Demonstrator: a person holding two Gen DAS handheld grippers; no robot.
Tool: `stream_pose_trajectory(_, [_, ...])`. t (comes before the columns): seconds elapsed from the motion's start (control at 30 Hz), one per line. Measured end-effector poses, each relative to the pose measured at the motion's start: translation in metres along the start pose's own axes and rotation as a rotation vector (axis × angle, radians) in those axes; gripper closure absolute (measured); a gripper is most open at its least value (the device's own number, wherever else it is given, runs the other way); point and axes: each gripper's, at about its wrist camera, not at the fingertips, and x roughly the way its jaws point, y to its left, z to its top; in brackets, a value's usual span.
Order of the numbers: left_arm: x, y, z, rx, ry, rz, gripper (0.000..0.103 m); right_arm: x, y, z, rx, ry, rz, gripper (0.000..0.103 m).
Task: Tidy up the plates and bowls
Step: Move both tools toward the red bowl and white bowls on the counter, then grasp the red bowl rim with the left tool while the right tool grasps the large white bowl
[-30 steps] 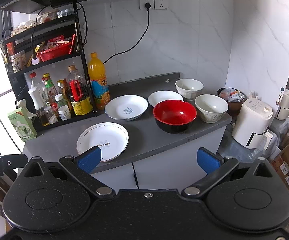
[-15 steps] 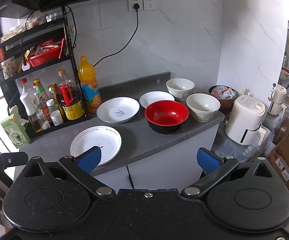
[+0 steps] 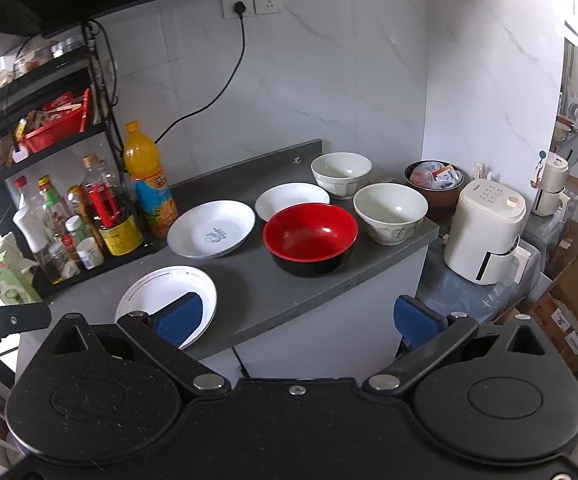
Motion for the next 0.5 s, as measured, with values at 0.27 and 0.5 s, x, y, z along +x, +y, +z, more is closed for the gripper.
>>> stream_pose_trajectory(0.27, [0.052, -0.038, 0.033, -0.017, -0.015, 0.032, 0.001, 0.056, -0.046, 0.035, -0.001, 0.004, 0.050, 0.000])
stream_pose_trajectory(0.5, [0.102, -0.077, 0.066, -0.048, -0.022, 0.055, 0.002, 0.111, -0.093, 0.068, 0.011, 0.047, 0.081, 0.000])
